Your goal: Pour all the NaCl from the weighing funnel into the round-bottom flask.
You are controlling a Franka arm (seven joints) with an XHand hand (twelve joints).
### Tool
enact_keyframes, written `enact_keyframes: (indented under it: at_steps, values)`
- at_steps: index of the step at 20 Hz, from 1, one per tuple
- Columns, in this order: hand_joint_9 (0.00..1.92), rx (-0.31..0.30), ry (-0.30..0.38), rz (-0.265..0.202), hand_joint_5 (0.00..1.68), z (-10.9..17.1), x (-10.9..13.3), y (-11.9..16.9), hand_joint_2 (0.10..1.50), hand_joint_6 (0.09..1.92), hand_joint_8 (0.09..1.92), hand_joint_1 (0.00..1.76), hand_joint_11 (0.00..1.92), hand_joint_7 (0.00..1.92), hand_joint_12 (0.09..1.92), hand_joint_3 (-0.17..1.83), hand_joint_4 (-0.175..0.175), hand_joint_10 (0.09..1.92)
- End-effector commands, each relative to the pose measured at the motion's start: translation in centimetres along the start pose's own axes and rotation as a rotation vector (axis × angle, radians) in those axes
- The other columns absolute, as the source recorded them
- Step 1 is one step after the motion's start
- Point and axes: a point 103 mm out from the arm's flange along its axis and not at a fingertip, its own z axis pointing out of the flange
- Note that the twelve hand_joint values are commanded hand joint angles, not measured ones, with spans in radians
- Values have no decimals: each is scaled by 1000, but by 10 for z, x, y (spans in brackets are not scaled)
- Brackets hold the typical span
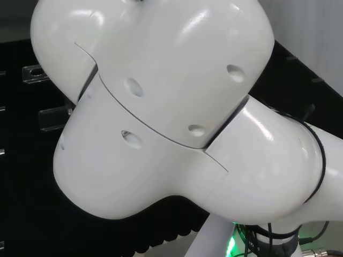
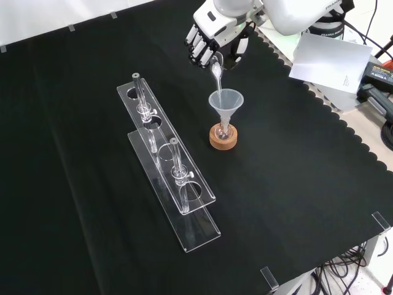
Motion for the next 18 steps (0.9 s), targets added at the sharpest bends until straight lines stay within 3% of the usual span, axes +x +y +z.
enact_keyframes:
  at_steps: [1, 18]
  values:
    - [1103, 7, -41, 2, 1232, -2, 1, 0, 700, 725, 578, 1106, 890, 779, 1050, 605, 175, 278]
    - [1104, 5, -122, 3, 1230, -9, 1, -2, 701, 729, 579, 1105, 892, 773, 1046, 604, 175, 270]
